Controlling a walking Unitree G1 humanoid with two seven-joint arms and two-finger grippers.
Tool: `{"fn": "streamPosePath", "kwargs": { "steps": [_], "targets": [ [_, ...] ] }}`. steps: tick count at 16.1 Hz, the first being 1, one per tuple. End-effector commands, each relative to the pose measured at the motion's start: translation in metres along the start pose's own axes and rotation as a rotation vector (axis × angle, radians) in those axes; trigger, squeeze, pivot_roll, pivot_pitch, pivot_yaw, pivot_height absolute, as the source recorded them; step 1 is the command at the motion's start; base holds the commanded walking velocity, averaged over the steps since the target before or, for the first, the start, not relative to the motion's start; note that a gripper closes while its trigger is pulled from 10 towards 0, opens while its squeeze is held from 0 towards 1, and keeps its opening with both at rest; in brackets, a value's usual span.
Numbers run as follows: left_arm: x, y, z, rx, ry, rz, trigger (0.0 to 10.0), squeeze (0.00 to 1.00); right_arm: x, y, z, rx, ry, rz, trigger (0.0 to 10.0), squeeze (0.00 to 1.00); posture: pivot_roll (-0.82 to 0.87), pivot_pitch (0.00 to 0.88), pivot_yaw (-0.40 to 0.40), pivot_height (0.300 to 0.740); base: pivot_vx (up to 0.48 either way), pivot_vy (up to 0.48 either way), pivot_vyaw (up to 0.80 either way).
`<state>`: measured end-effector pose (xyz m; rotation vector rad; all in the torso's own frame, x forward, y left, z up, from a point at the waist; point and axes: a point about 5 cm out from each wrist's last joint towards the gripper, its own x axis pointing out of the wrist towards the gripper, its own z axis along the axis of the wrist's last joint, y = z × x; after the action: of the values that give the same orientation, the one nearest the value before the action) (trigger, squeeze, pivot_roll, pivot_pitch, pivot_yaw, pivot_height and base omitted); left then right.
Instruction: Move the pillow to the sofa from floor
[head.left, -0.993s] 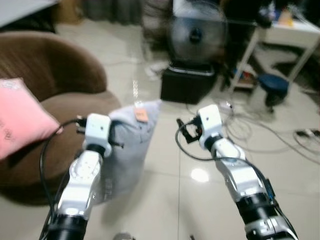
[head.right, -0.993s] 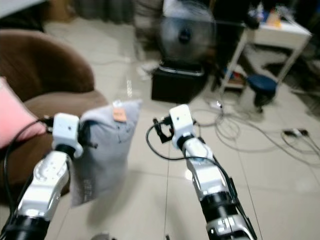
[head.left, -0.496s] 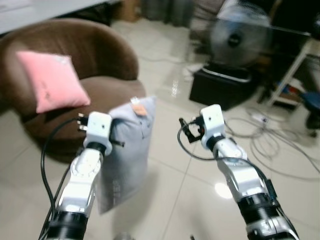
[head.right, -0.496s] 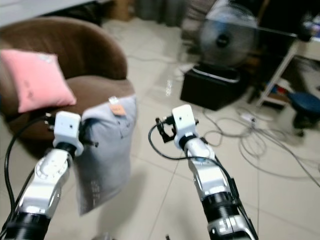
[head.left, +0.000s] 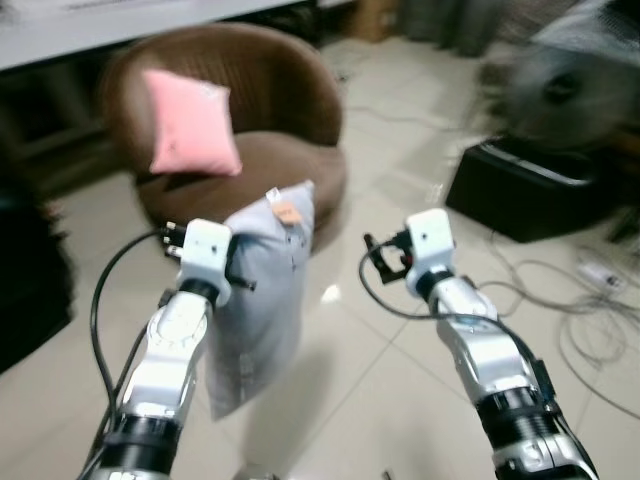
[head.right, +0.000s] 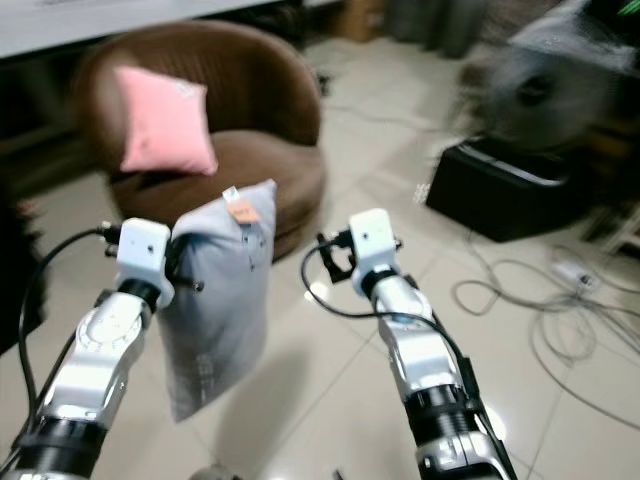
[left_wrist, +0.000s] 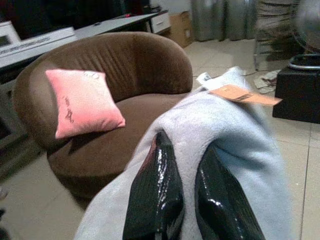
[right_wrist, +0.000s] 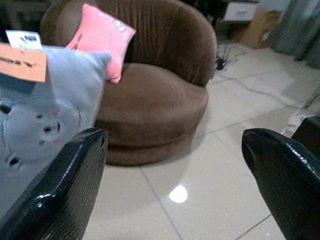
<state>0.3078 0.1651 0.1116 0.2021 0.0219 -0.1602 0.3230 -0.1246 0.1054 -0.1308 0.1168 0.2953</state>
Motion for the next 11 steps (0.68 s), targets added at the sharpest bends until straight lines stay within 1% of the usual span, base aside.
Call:
{"fn": "streamPosePath", "kwargs": {
  "steps": [1, 2, 5, 6, 8, 11],
  "targets": [
    [0.0061, -0.0016, 0.0128, -0.018, -0.042, -0.029, 10.0, 0.00, -0.0005, -0.0045, 0.0035, 0.003, -0.016, -0.028, 10.0, 0.00, 0.05, 0.000, 0.048, 0.740, 0.000, 0.000, 0.80],
    [0.0068, -0.0016, 0.0122, -0.021, -0.034, -0.036, 10.0, 0.00, -0.0010, -0.0046, 0.0024, 0.017, -0.013, -0.036, 10.0, 0.00, 0.05, 0.000, 0.048, 0.740, 0.000, 0.000, 0.00],
    [0.0075, 0.0015, 0.0123, -0.026, -0.033, -0.021, 10.0, 0.00, -0.0018, -0.0046, 0.0012, 0.029, -0.014, -0.044, 10.0, 0.00, 0.05, 0.000, 0.056, 0.740, 0.000, 0.429, 0.00],
    [0.0074, 0.0028, 0.0138, -0.007, -0.045, -0.010, 10.0, 0.00, -0.0018, -0.0047, 0.0012, 0.030, -0.014, -0.045, 10.0, 0.00, 0.05, 0.000, 0.056, 0.740, 0.000, 0.000, 0.00],
    [0.0071, 0.0031, 0.0147, -0.021, -0.048, -0.012, 10.0, 0.00, -0.0019, -0.0049, 0.0007, 0.032, -0.012, -0.047, 10.0, 0.00, 0.05, 0.000, 0.058, 0.740, 0.000, 0.000, 0.00],
    [0.0079, 0.0027, 0.0141, 0.003, -0.044, -0.016, 10.0, 0.00, -0.0022, -0.0042, 0.0009, 0.036, -0.013, -0.046, 10.0, 0.00, 0.05, 0.000, 0.059, 0.740, 0.000, 0.000, 0.00]
  ]
}}
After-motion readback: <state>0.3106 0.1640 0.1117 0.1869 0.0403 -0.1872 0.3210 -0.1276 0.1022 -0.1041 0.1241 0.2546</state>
